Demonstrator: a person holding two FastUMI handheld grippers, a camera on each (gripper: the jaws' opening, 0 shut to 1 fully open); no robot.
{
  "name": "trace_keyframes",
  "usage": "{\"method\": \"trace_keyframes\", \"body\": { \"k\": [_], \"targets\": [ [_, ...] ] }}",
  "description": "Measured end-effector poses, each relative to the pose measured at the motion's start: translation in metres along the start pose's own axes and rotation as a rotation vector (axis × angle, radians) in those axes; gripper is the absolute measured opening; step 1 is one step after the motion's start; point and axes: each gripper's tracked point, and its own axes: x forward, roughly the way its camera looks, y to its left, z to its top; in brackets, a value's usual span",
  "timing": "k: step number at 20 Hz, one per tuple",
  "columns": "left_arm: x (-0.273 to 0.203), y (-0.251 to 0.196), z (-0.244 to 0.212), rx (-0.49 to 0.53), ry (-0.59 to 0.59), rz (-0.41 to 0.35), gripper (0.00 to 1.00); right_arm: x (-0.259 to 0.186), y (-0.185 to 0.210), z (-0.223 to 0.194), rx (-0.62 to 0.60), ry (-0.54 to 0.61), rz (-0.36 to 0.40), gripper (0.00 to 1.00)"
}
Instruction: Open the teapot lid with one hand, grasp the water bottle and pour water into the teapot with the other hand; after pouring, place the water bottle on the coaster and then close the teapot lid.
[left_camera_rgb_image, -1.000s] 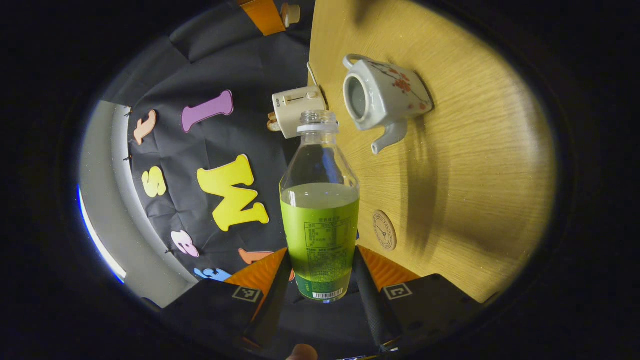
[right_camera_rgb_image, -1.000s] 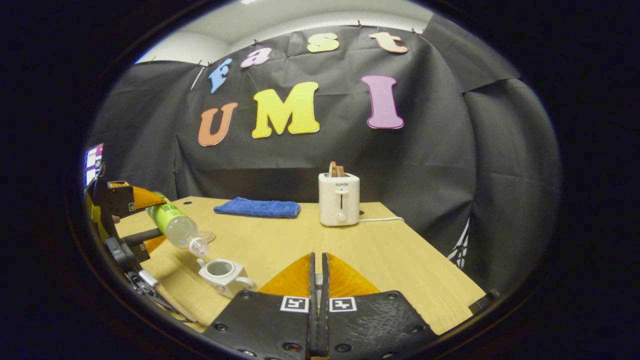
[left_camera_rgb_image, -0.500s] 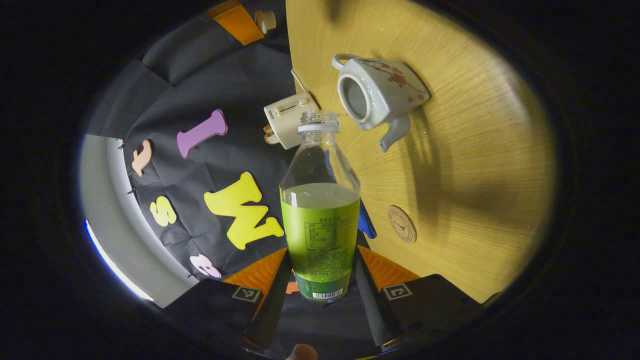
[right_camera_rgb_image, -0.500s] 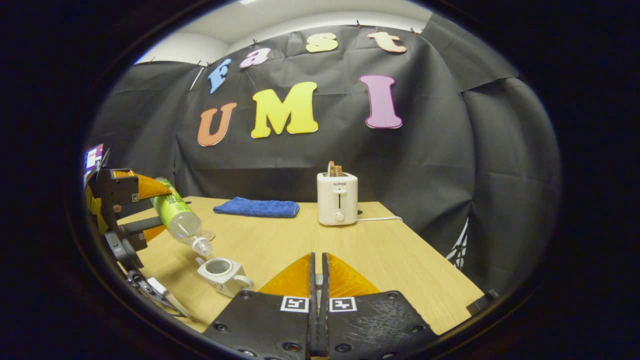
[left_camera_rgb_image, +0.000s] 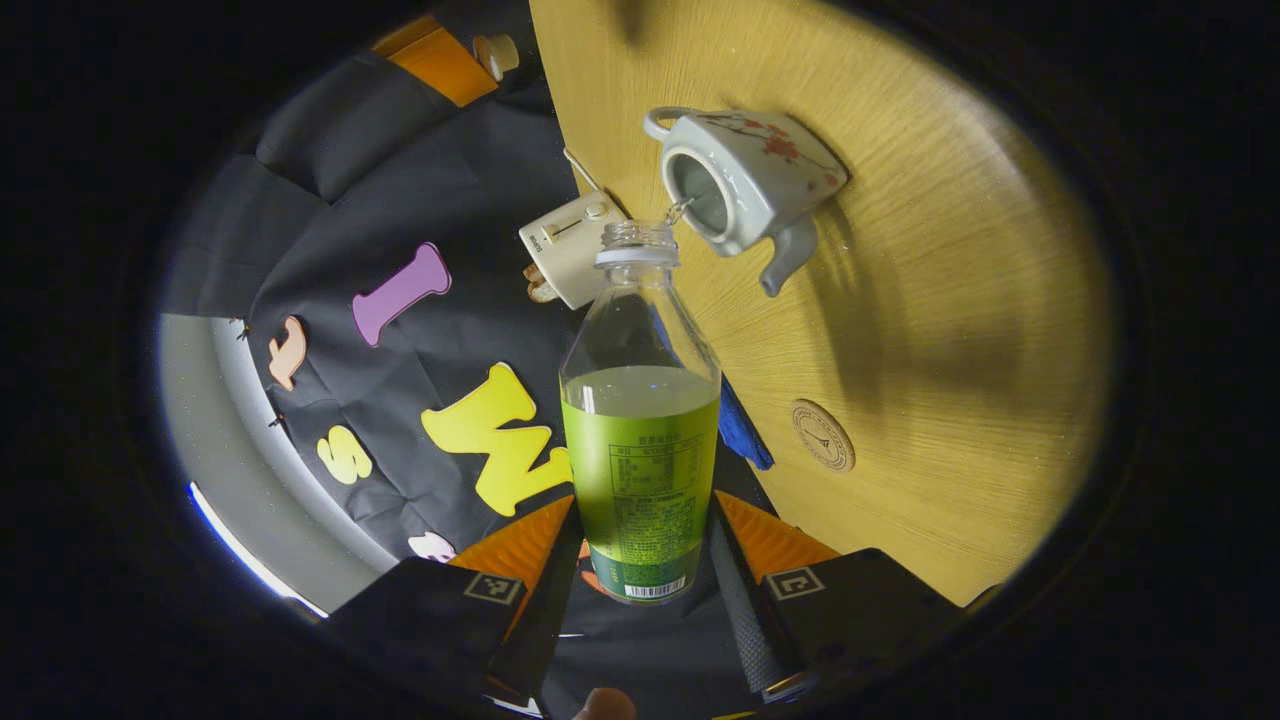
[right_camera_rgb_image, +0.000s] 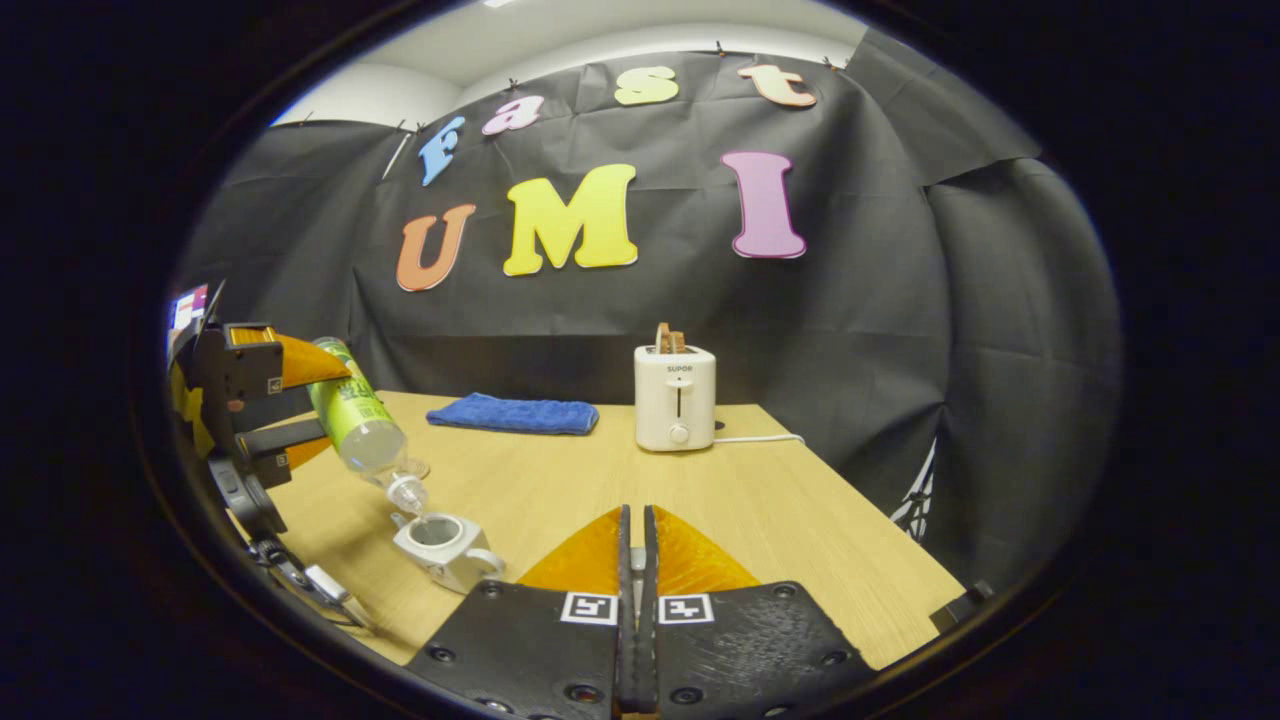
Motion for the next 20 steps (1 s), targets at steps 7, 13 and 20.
{"method": "trace_keyframes", "body": {
  "k": [7, 13, 20],
  "targets": [
    [0.0, 0.011, 0.004, 0.048, 0.0, 0.027, 0.71, -0.001, 0.0, -0.002, 0.001, 0.002, 0.005, 0.0],
    [0.0, 0.015, 0.004, 0.071, 0.011, 0.037, 0.73, -0.001, 0.002, -0.002, -0.002, 0.002, 0.01, 0.0],
    [0.001, 0.018, 0.008, 0.073, 0.0, 0.047, 0.73, -0.002, 0.003, -0.001, 0.005, 0.002, 0.013, 0.0]
  ]
}}
